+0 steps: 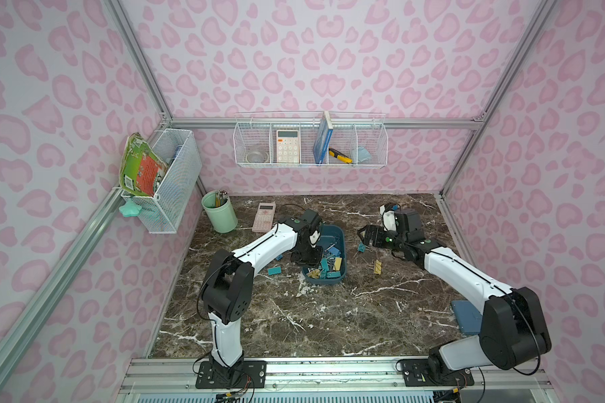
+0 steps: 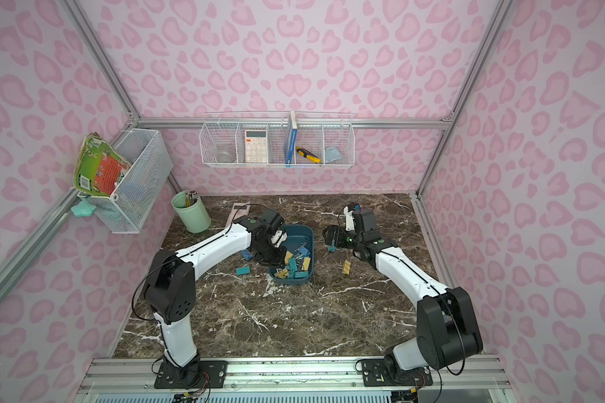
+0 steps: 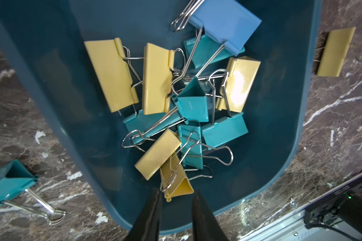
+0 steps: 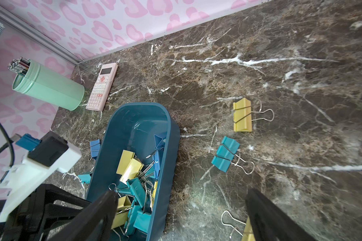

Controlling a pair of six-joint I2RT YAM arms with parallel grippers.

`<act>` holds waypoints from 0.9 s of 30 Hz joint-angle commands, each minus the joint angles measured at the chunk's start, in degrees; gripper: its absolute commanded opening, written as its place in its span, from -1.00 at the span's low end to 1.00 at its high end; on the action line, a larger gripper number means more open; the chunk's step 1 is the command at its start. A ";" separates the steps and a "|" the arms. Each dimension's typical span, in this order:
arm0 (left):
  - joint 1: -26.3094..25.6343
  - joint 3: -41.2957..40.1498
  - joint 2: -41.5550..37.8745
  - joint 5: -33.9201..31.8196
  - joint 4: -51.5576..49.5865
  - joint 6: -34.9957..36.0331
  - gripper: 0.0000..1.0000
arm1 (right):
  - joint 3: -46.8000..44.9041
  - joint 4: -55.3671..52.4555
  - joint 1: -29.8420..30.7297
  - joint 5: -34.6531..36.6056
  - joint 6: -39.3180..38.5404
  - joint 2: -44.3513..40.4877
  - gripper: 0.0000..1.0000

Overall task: Take out the binder clips from the storage box
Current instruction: Pick up the binder clip from the storage box.

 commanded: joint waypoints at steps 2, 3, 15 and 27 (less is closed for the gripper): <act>-0.15 0.03 1.24 -0.47 -1.40 1.81 -0.47 | 0.44 -0.50 0.03 0.29 0.06 -0.30 0.98; -0.09 -0.05 1.57 -0.56 -1.40 1.81 -0.48 | 0.45 -0.49 0.01 0.27 0.07 -0.40 0.98; -0.48 -0.01 0.06 -2.16 -0.08 0.16 -1.00 | 0.55 -1.13 1.35 1.36 0.04 -1.49 0.98; 0.02 -3.42 -13.24 -9.39 0.62 -5.02 -1.00 | 4.21 -1.17 5.63 1.92 -0.78 0.90 0.98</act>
